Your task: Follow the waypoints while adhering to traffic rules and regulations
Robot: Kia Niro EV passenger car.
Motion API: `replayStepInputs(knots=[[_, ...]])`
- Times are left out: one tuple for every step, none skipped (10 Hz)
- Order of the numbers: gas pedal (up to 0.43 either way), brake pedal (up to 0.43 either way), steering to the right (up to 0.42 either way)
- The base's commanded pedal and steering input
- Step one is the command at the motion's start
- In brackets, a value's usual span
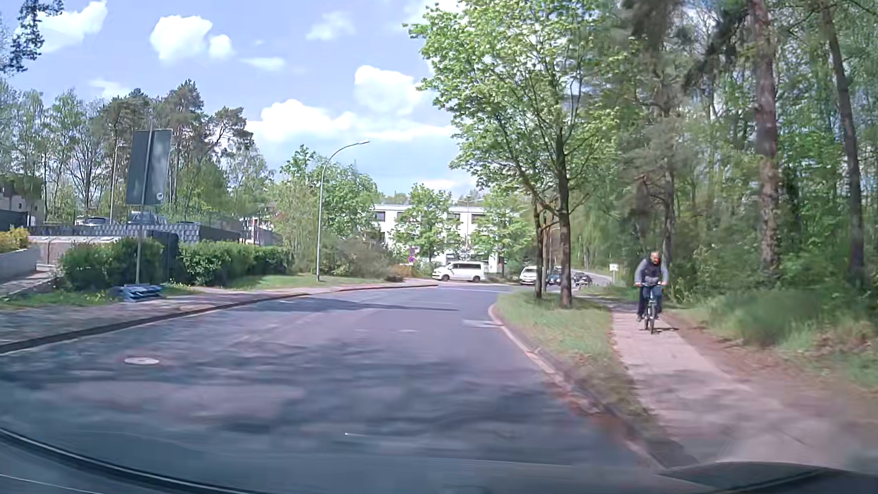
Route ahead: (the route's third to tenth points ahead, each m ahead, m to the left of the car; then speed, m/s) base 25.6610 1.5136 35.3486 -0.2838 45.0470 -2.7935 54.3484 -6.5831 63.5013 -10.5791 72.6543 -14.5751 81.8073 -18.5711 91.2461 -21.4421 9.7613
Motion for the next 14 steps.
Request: replayStepInputs(knots=[[0.059, 0.000, -0.001], [0.059, 0.000, 0.003], [0.059, 0.000, 0.004], [0.059, 0.000, 0.006], [0.059, 0.000, 0.007], [0.059, 0.000, 0.007], [0.059, 0.000, 0.008], [0.047, 0.000, 0.010], [0.028, 0.000, 0.014], [0.020, 0.000, 0.015], [0.020, 0.000, 0.019], [0.020, 0.000, 0.020], [0.028, 0.000, 0.023], [0.028, 0.000, 0.028]])
